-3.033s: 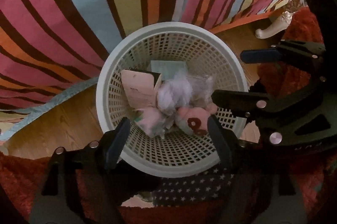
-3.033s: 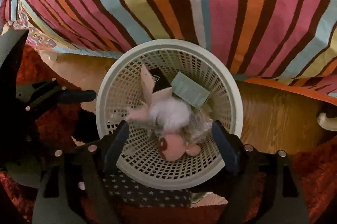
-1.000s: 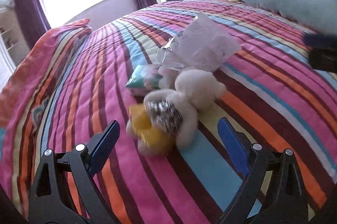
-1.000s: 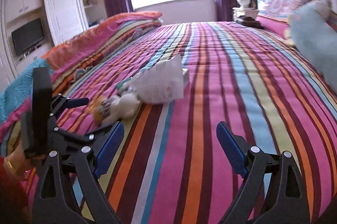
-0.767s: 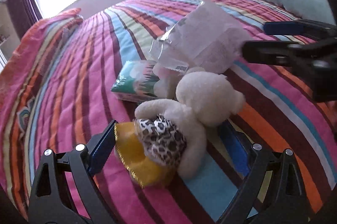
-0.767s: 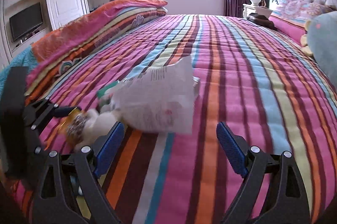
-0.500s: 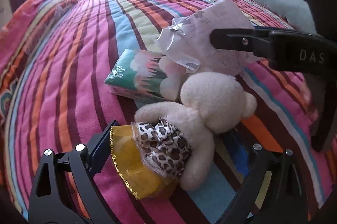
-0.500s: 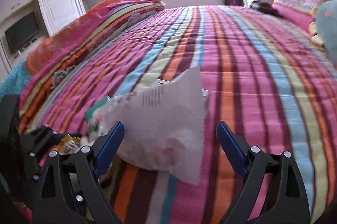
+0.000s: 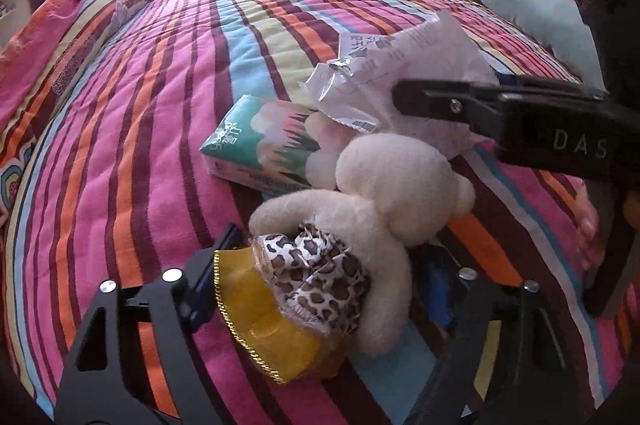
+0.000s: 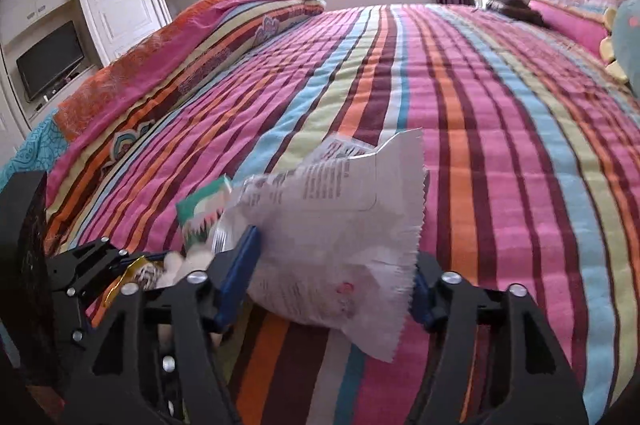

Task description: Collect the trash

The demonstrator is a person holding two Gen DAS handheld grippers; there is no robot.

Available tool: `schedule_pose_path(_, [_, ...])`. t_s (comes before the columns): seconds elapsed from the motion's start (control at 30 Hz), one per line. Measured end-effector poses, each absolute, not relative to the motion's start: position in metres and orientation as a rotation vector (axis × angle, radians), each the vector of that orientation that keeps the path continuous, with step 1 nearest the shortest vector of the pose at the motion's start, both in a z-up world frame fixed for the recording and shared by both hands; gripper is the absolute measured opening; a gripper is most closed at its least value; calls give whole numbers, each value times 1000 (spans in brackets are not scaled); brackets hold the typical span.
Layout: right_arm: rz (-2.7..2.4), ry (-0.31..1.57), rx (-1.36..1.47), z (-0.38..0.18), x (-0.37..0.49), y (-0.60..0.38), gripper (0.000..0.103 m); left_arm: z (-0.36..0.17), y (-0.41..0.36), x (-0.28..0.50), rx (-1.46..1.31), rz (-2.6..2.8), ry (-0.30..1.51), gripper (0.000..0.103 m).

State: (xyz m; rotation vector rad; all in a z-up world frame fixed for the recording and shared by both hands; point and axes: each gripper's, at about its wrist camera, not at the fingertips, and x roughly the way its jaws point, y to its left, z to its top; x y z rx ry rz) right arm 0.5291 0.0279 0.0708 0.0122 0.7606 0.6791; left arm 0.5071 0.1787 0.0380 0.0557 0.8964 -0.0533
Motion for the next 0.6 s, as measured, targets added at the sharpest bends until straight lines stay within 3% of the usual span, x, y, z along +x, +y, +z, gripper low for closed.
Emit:
schedule_pose_path(0.17, [734, 819, 68, 67, 530, 20, 36, 41, 173, 500, 75, -71, 877, 52])
schedule_pose_path(0.23, [743, 814, 79, 69, 526, 17, 30, 42, 173, 497, 65, -81, 872, 50])
schedule_pose_path(0.6, [682, 736, 161, 89, 510, -17, 28, 47, 165, 478, 2, -131, 815, 48])
